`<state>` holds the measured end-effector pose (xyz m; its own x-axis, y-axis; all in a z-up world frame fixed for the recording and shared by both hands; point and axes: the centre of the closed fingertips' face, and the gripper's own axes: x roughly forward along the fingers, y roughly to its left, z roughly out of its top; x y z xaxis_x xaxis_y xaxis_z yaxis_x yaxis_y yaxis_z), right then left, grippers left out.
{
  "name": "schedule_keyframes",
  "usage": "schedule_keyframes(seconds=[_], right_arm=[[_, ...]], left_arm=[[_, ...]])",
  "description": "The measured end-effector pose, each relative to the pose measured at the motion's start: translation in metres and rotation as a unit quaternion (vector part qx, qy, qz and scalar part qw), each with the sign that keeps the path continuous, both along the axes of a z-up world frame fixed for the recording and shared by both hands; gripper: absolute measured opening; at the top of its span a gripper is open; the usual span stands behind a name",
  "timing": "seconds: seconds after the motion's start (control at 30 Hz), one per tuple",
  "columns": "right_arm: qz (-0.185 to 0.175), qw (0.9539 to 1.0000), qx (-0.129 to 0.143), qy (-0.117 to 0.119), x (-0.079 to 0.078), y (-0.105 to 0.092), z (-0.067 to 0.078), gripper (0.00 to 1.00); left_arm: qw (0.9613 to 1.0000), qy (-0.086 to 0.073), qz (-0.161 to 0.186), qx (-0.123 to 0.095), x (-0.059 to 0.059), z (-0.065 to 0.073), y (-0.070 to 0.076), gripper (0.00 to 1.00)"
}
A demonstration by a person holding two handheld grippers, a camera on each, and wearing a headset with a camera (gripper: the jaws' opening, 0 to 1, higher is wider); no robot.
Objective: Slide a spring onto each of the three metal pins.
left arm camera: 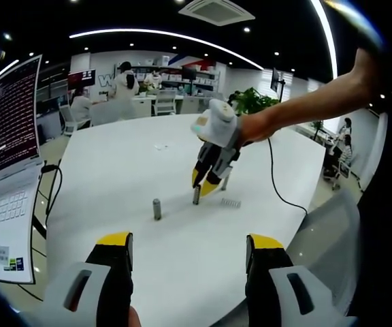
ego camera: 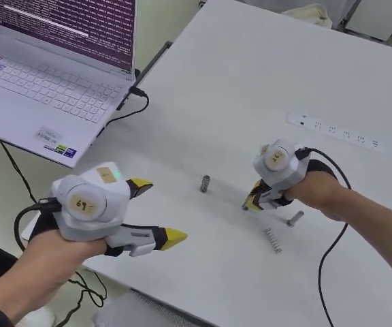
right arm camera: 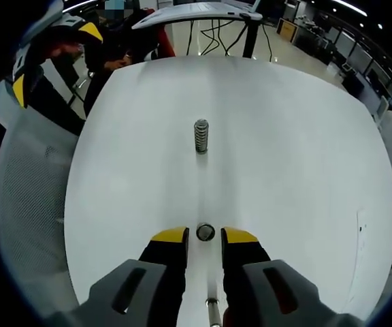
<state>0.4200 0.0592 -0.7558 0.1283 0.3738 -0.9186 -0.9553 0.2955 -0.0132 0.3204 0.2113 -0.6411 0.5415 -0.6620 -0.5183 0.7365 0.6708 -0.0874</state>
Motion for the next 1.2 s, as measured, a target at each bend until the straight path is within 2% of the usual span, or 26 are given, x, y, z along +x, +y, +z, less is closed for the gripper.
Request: schedule_keyframes(seconds=[0.33, 0.7, 0.9, 0.97, 1.07, 1.2], right_arm=[[-0.022, 0.9997, 0.012, -0.007, -0.006, -0.010, 0.015, 0.23], [-0.067, 0.9962, 0.052, -0.020, -0.017, -0.025, 0.033, 0.28], [-0.107, 0.9901, 0.087, -0.026, -0.020, -0.033, 0.042, 0.29], [-0.118, 0.9879, 0.095, -0.033, -0.021, -0.037, 0.044, 0.30], [-0.129, 0.9866, 0.093, -0.036, -0.024, -0.046, 0.045, 0.33], [-0.148, 0.9818, 0.111, -0.042, -0.030, -0.055, 0.051, 0.35]], left_arm=[[1.0000, -0.002, 0.001, -0.007, 0.002, 0.003, -0.005, 0.64], [0.9999, -0.006, -0.001, -0.012, 0.001, 0.006, -0.011, 0.63], [0.9999, -0.008, -0.004, -0.013, 0.001, 0.008, -0.014, 0.64], [0.9999, -0.009, -0.005, -0.013, 0.001, 0.008, -0.015, 0.64], [0.9998, -0.009, -0.007, -0.013, 0.001, 0.008, -0.015, 0.64], [0.9998, -0.009, -0.010, -0.013, 0.002, 0.009, -0.017, 0.64]])
